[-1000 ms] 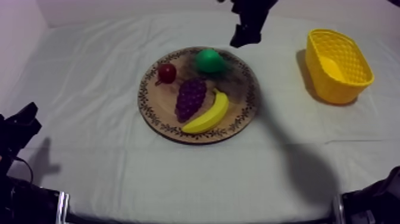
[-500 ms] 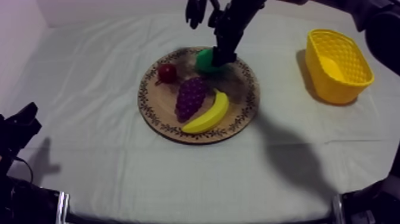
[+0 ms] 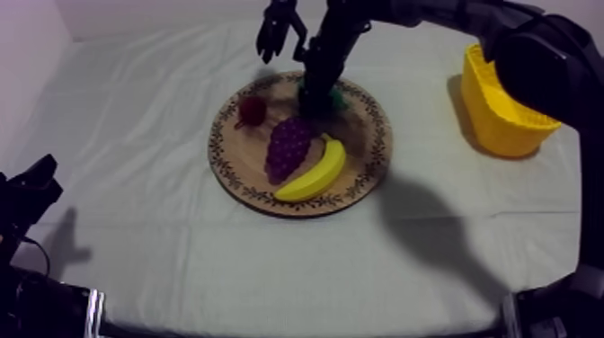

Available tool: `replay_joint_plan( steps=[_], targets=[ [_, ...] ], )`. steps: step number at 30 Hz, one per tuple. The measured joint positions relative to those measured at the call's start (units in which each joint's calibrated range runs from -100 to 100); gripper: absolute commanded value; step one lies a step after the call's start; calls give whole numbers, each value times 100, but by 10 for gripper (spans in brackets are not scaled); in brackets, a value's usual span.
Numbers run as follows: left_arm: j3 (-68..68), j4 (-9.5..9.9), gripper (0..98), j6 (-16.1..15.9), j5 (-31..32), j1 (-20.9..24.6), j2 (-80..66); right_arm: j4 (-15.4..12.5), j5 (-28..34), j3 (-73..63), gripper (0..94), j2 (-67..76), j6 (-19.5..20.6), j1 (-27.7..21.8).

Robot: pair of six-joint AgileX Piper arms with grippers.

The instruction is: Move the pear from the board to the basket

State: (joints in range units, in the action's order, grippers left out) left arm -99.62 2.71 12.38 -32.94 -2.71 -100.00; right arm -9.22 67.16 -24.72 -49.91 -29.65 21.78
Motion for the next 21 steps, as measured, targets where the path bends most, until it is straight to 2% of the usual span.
replay_joint_plan(
  steps=[8,21],
  targets=[
    [0,0,1,0,0,0,0,69,-33,-279,637,-233,139,-63],
    [0,0,1,0,0,0,0,59,9,-226,391,-333,77,-154]
  ],
)
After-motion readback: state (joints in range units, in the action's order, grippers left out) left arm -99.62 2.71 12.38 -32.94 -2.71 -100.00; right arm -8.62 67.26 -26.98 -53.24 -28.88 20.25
